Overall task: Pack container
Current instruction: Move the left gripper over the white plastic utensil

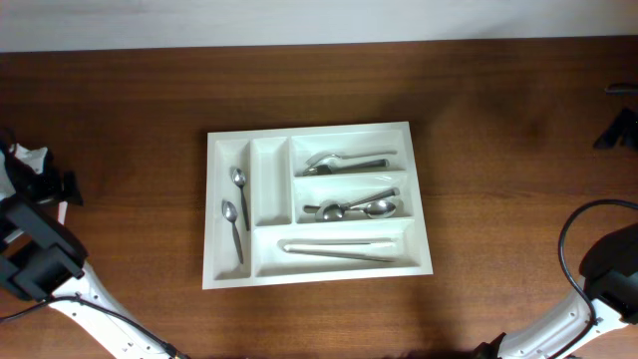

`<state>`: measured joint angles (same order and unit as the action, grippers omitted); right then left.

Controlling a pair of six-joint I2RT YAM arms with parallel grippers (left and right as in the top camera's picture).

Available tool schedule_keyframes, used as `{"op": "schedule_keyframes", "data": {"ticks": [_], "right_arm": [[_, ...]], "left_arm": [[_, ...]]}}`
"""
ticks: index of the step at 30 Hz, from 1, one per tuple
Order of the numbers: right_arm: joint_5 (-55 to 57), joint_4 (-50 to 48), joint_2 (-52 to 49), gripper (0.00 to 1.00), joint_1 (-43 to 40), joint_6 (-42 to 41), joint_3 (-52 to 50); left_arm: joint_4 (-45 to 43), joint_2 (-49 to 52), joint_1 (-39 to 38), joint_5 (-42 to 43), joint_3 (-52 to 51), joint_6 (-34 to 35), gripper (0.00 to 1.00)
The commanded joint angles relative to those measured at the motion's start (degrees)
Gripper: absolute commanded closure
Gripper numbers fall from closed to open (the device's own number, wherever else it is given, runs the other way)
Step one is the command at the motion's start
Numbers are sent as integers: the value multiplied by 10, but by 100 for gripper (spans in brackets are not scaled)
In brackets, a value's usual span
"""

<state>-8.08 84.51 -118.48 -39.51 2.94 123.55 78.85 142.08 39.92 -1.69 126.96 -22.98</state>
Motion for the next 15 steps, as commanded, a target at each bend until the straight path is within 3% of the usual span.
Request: {"op": "schedule_keyframes", "data": {"ticks": [1, 15], "right_arm": [[-3, -1, 0, 1, 1, -4, -1], [-3, -1, 0, 1, 1, -4, -1]], "left_arm": [[-6, 8, 5, 20, 1, -10, 1], [-68, 8, 3, 45, -48, -88, 4]]}}
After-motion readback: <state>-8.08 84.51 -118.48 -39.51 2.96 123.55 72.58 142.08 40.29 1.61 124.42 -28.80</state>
